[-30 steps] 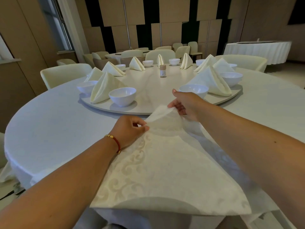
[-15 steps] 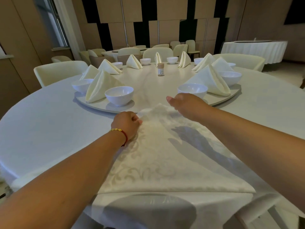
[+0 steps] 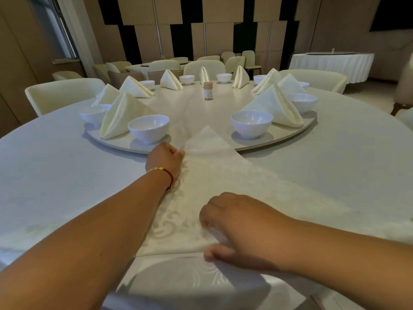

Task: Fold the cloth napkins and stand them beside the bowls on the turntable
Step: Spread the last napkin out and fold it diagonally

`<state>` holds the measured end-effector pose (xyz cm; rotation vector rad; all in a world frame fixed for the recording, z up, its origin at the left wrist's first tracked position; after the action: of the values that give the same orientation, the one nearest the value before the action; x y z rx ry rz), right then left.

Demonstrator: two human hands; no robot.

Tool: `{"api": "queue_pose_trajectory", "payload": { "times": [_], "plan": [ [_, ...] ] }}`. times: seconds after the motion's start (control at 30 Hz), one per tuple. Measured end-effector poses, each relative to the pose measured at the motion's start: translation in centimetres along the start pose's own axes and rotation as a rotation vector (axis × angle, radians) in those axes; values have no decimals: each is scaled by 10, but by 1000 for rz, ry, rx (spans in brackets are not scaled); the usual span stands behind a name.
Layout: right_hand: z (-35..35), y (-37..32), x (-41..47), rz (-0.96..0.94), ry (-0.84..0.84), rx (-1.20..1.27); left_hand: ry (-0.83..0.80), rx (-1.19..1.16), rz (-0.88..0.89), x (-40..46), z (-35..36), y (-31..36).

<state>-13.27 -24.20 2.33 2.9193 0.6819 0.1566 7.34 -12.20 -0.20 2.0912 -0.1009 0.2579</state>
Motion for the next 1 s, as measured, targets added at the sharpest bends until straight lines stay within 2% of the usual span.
{"api": "queue_pose_trajectory", "payload": {
  "times": [0.13, 0.23, 0.33, 0.5, 0.77, 1.0],
  "plan": [
    [9, 3, 1, -78, 55, 34, -72, 125, 13, -4, -11, 0],
    [-5, 4, -11, -154, -15, 136, -234, 311, 5, -12, -22, 2],
    [-16, 4, -25, -211, -131, 146, -274, 347, -25, -22, -28, -3],
    [-26, 6, -36, -90, -193, 234, -210, 354, -42, -31, -27, -8],
    [-15, 13, -36, 60, -84, 175, -94, 372, -28, -30, -15, -10],
    [-4, 22, -28, 157, -62, 183, -74, 421, -37, -28, -13, -11]
  ]
}}
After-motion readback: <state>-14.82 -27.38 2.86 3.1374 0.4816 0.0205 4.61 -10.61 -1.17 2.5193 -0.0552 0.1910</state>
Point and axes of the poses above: each hand's wrist, its own x-axis towards the middle knuckle, its own z-axis out of the palm, y = z × x, the point moved 1 cm from there along x, towards the middle knuckle, and after that the axes turned 13 degrees about -x, right-handed, at the moved point
